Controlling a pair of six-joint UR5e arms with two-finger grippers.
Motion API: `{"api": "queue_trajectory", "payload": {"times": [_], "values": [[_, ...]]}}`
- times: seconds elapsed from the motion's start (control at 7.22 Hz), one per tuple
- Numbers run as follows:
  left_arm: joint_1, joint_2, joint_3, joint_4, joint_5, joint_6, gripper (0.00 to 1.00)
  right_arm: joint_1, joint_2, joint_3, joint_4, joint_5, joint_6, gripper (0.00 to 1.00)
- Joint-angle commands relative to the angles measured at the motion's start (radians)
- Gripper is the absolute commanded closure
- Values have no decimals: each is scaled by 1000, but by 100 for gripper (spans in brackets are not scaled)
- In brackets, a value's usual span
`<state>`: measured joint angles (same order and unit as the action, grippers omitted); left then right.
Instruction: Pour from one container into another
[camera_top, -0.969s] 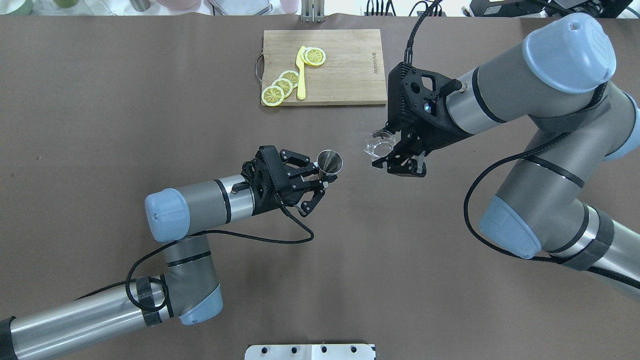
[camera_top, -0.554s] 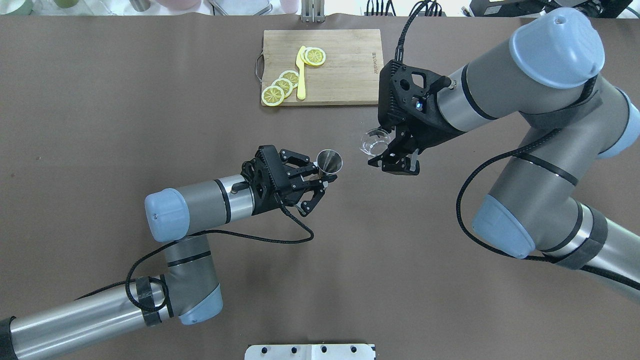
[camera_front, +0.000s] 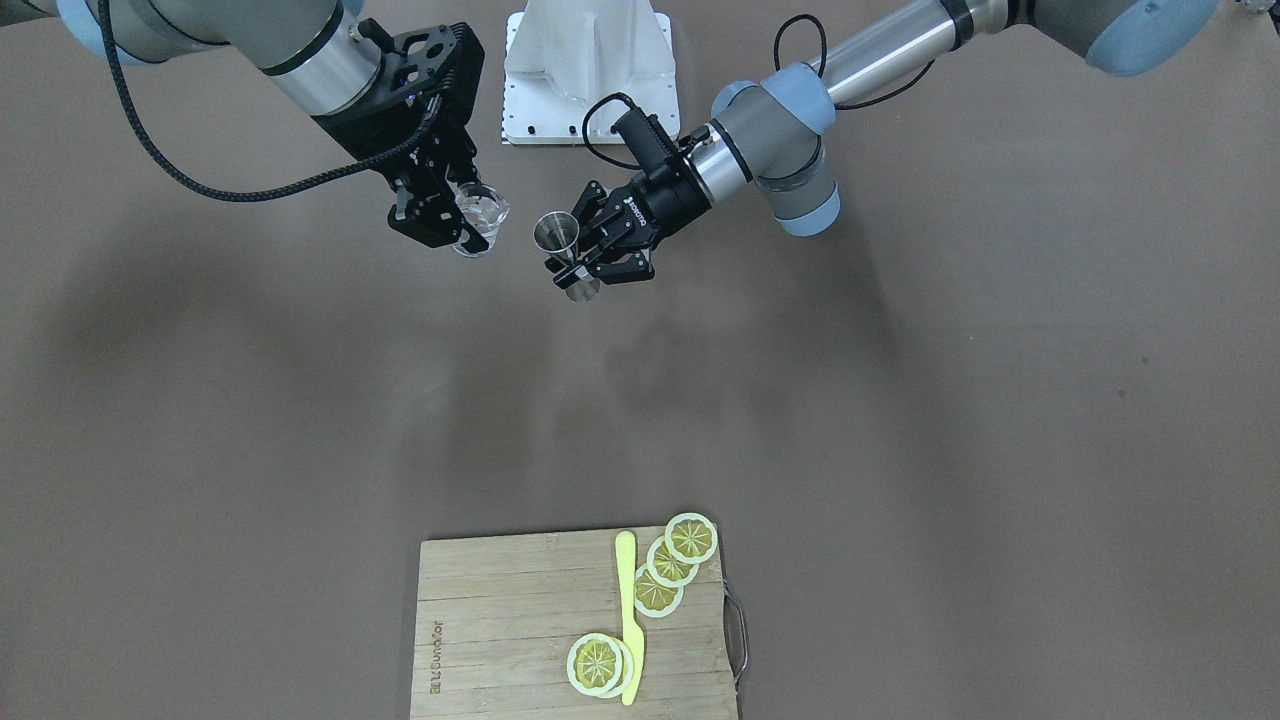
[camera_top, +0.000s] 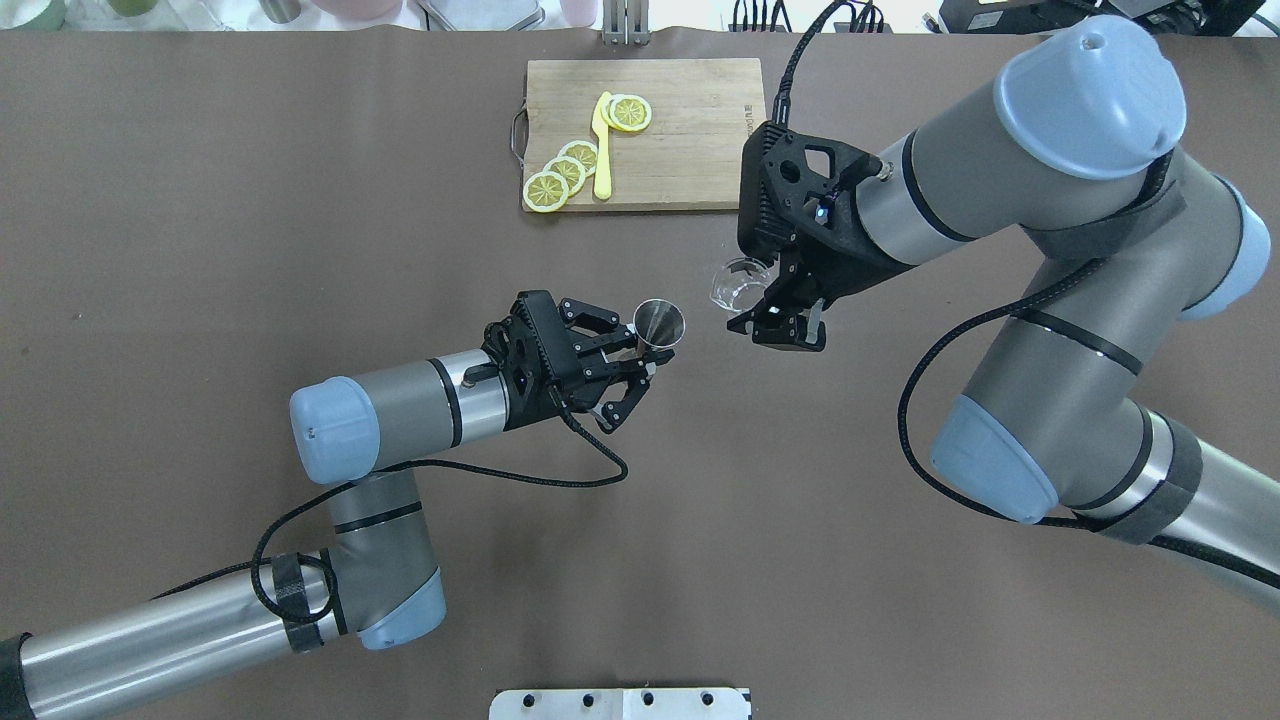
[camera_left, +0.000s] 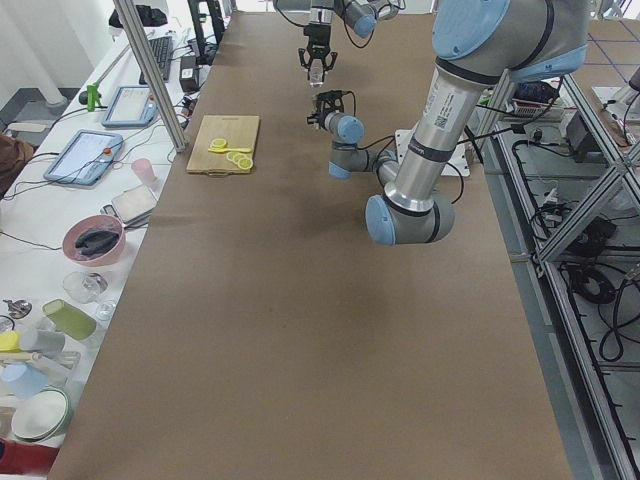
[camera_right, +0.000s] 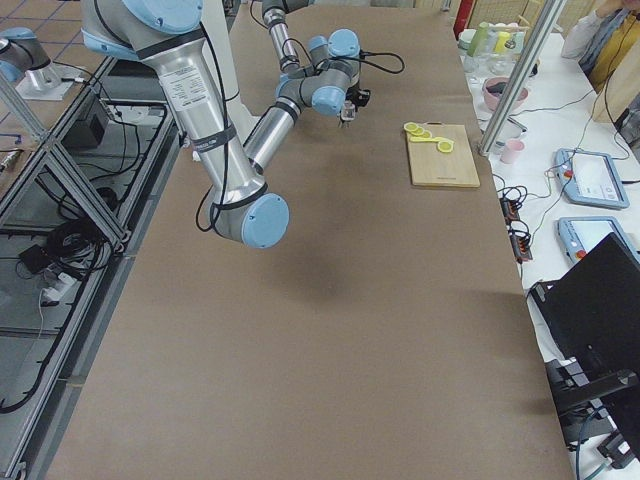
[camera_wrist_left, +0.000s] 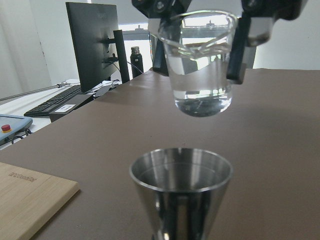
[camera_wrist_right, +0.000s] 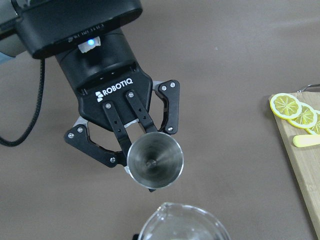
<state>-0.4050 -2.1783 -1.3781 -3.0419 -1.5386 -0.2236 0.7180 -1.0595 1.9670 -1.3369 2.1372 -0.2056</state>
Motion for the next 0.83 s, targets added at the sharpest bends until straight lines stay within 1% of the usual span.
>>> {"api": "queue_trajectory", "payload": {"times": [0.0, 0.69], "values": [[0, 0, 1, 0, 0, 1, 100, -17, 16, 1, -28, -22, 0, 100], [2, 2, 11, 6, 0, 3, 100, -32, 49, 1, -96, -48, -2, 100]]}}
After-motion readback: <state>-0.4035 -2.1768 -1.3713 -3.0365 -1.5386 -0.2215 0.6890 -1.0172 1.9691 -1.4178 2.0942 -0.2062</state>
